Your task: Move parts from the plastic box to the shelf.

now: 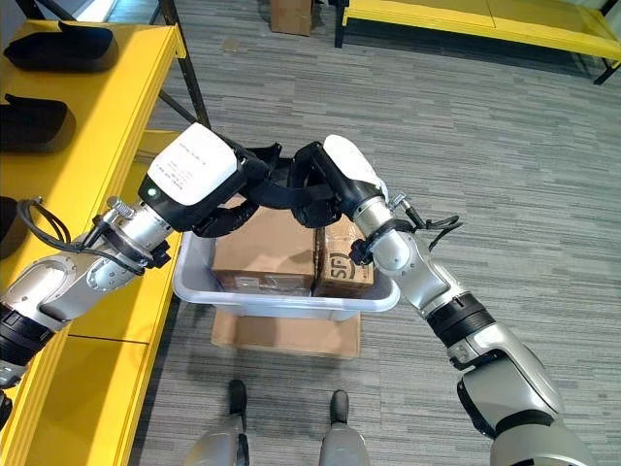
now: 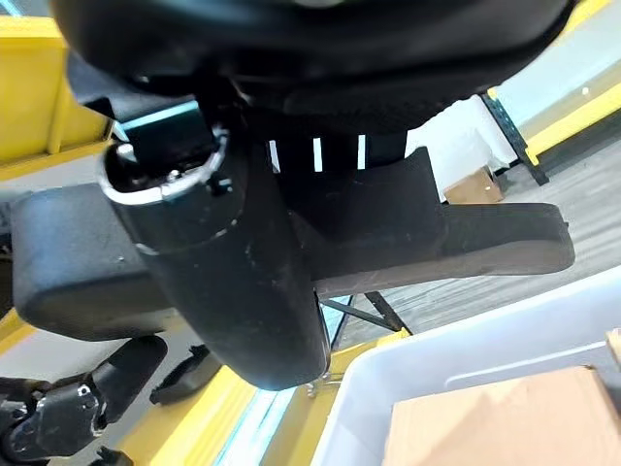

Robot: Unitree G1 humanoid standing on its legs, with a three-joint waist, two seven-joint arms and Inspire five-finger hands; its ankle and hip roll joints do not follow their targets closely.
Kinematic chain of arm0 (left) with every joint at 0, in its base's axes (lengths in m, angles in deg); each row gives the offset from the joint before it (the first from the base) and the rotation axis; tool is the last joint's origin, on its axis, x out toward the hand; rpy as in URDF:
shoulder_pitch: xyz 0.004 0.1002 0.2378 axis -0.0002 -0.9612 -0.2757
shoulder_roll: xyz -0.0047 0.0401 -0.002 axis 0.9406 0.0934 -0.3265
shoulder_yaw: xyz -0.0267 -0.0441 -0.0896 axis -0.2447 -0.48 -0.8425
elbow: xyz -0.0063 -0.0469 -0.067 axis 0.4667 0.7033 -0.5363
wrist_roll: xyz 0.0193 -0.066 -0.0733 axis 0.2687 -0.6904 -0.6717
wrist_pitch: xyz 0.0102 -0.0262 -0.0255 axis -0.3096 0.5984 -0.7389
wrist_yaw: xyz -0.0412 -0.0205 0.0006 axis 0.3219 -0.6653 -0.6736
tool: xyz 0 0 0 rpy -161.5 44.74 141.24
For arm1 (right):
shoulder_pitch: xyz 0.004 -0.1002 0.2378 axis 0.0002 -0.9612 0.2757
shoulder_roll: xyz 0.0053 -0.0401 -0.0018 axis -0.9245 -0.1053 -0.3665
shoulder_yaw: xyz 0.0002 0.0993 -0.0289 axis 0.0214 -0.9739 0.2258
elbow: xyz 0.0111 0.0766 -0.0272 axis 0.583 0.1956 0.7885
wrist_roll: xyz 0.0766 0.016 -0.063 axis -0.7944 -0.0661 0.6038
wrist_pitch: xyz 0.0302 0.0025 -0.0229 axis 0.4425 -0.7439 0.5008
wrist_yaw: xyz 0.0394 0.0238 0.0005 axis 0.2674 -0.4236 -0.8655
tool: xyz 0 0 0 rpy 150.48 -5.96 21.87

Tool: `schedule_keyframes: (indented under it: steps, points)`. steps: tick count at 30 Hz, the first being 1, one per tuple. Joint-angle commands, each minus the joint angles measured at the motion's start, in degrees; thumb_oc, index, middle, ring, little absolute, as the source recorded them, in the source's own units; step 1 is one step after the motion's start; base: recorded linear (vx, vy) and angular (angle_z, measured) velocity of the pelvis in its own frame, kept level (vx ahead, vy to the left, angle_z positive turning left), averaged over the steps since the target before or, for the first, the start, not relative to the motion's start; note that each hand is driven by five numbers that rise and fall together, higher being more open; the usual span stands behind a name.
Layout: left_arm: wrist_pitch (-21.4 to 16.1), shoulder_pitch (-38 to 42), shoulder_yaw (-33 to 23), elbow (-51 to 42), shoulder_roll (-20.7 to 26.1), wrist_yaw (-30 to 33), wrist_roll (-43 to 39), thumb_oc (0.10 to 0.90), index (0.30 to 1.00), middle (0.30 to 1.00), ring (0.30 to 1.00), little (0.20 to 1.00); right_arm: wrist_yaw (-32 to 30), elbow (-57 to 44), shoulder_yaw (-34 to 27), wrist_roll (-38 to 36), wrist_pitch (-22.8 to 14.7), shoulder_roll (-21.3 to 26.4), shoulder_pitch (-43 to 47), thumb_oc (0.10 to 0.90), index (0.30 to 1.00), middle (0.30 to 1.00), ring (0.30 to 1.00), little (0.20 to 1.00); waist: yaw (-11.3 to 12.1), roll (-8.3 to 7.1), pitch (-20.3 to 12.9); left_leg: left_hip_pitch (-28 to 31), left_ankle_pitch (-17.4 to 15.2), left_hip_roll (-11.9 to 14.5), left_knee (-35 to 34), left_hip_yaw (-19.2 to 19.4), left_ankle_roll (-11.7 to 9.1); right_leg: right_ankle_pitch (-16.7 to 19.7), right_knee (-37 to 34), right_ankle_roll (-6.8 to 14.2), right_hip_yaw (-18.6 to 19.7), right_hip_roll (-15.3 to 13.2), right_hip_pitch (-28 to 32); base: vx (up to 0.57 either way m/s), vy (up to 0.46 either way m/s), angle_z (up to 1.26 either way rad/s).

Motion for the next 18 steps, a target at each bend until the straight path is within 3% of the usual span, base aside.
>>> schedule_keyframes:
  steps: [1,14,15,16,18]
  points:
    - [0.2,-1.7,-1.5,4.0,-5.6,3.7,-1.0,0.4,0.3,0.3,0.3,0.3,-3.6,1.8,-2.7,-4.0,-6.0,-5.1,4.0,0.4,0.3,0.3,0.3,0.3,1.3,-0.9,-17.0,10.4,-12.2,4.0,-0.6,1.1,-1.9,-0.9,4.4,3.3,4.5,-2.4,-2.1,0.0,0.0,0.0]
    - [0.3,-2.8,-2.0,4.3,-6.4,3.4,-1.7,0.4,0.3,0.3,0.3,0.3,-3.8,1.9,-3.4,-4.0,-5.7,-5.7,3.5,0.4,0.3,0.3,0.3,0.3,1.2,-1.11,-17.3,10.5,-12.2,4.0,-0.6,1.2,-1.9,-0.8,4.2,3.3,4.6,-2.3,-2.0,0.0,0.0,0.0]
    - [0.3,-3.1,-2.2,4.3,-6.3,3.2,-1.8,0.4,0.3,0.3,0.3,0.3,-3.8,1.9,-3.7,-4.2,-5.6,-5.7,3.3,0.465,0.391,0.391,0.391,0.391,1.2,-1.12,-17.3,10.5,-12.3,4.0,-0.6,1.2,-1.9,-0.7,4.1,3.3,4.5,-2.3,-1.9,0.0,0.0,0.0]
    - [0.3,-3.3,-2.4,4.3,-6.2,3.2,-1.8,0.4,0.3,0.3,0.3,0.3,-3.6,2.0,-3.9,-4.5,-5.5,-5.8,3.1,0.9,1.0,1.0,1.0,1.0,1.2,-1.13,-17.4,10.5,-12.3,4.0,-0.6,1.2,-1.9,-0.7,4.1,3.3,4.5,-2.3,-1.9,0.0,0.007,-0.04]
    - [0.4,-3.6,-2.7,4.3,-6.3,3.2,-1.9,0.4,0.3,0.3,0.3,0.3,-3.7,2.1,-4.5,-5.4,-5.3,-6.0,2.9,0.9,1.0,1.0,1.0,1.0,1.2,-1.12,-17.5,10.6,-12.3,4.0,-0.6,1.2,-1.9,-0.7,4.0,3.3,4.5,-2.3,-1.8,0.0,0.006,-0.05]
